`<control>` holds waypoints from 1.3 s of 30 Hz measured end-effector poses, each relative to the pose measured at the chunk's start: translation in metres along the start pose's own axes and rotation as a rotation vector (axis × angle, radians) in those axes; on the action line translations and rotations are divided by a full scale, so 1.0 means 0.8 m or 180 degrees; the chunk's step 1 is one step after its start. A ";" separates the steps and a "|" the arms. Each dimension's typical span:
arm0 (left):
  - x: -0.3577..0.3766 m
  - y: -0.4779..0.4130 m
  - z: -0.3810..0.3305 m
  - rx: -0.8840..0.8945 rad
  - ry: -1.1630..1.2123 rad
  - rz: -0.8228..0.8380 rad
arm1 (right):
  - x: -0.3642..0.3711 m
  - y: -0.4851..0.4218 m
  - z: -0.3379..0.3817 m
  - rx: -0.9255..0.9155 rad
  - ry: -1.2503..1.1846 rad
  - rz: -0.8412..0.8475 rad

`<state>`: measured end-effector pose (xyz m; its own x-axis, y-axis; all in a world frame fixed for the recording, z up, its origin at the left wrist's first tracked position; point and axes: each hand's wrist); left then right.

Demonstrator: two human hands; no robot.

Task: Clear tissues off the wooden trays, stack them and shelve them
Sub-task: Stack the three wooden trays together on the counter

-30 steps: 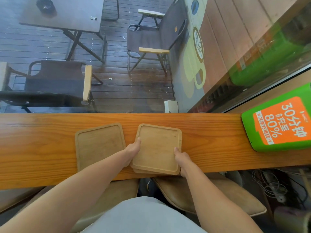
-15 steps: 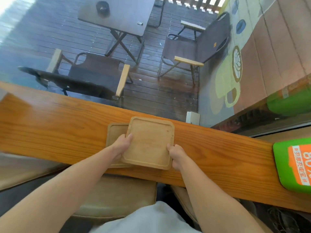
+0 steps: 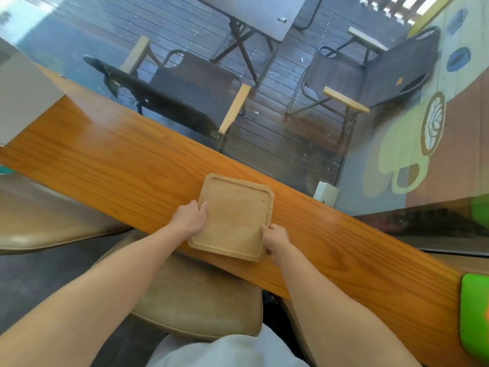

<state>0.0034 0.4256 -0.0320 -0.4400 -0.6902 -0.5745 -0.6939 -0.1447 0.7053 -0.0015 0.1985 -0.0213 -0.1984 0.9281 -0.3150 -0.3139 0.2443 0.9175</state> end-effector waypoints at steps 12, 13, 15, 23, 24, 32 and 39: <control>-0.014 -0.004 0.015 0.0253 -0.0706 0.0001 | 0.003 0.005 0.009 -0.0080 0.0371 -0.0185; -0.014 -0.005 0.013 0.0291 -0.0702 -0.0048 | 0.004 0.004 0.010 -0.0055 0.0330 -0.0174; -0.008 -0.006 0.011 0.0263 -0.0474 -0.0155 | 0.007 0.003 0.012 0.0062 0.0066 -0.0108; 0.012 -0.003 -0.007 -0.0579 0.0608 -0.0377 | 0.007 0.000 0.012 0.0476 -0.0914 0.0190; 0.011 -0.003 -0.006 -0.0624 0.0672 -0.0380 | 0.006 0.000 0.010 0.0448 -0.0889 0.0201; 0.017 -0.005 0.006 -0.0808 0.1310 -0.0229 | -0.004 -0.003 0.004 0.0244 -0.0252 0.0170; 0.027 0.002 0.010 -0.0700 0.1915 0.0076 | 0.000 0.000 -0.009 0.0088 -0.0525 0.0161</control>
<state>-0.0118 0.4158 -0.0465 -0.0128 -0.9630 -0.2691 -0.5267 -0.2222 0.8205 -0.0082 0.1965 -0.0227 -0.0576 0.9723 -0.2263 -0.2814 0.2017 0.9382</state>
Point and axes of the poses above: each hand's wrist, its own y-axis away from the middle knuckle, its own x-axis out of the palm, z = x × y, and after that the axes turned 6 degrees about x, right-handed
